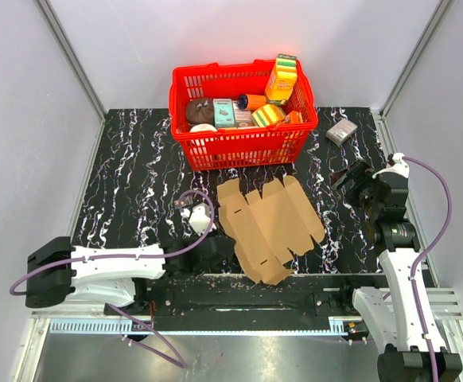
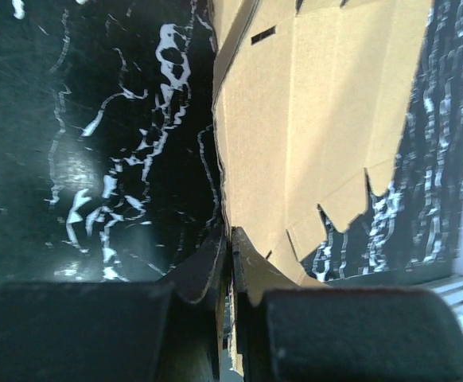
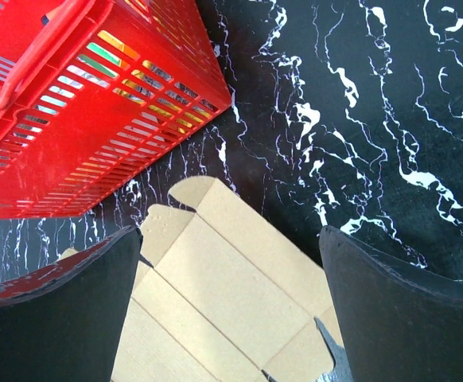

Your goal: Fold the paper box

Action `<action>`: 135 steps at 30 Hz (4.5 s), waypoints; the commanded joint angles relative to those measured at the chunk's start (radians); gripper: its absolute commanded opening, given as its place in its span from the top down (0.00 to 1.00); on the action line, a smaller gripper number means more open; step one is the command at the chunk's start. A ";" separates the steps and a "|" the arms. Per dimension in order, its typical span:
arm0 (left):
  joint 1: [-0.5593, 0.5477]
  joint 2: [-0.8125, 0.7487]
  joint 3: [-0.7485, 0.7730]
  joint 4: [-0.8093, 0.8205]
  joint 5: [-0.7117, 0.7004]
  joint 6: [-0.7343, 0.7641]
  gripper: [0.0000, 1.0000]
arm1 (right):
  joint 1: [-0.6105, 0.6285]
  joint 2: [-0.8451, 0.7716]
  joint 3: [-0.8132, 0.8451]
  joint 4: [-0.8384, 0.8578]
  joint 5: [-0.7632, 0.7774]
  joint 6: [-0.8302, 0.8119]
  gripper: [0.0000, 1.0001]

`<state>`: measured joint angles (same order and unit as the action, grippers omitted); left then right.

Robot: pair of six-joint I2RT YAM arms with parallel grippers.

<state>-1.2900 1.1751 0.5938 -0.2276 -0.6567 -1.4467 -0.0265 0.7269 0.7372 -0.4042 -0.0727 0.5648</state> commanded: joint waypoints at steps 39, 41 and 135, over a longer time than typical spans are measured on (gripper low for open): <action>0.004 0.252 1.110 -0.831 -0.040 1.365 1.00 | 0.000 -0.030 0.103 -0.021 0.028 -0.046 0.00; 0.004 0.226 1.132 -0.832 0.018 1.422 1.00 | 0.000 -0.029 0.108 -0.021 0.031 -0.045 0.00; 0.356 0.321 0.749 -0.377 0.839 1.778 0.57 | 0.000 0.178 0.103 0.162 -0.332 -0.169 0.00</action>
<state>-0.9466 1.5620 1.3491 -0.6556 0.2432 0.3798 -0.0265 0.8349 0.7986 -0.3286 -0.2401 0.4194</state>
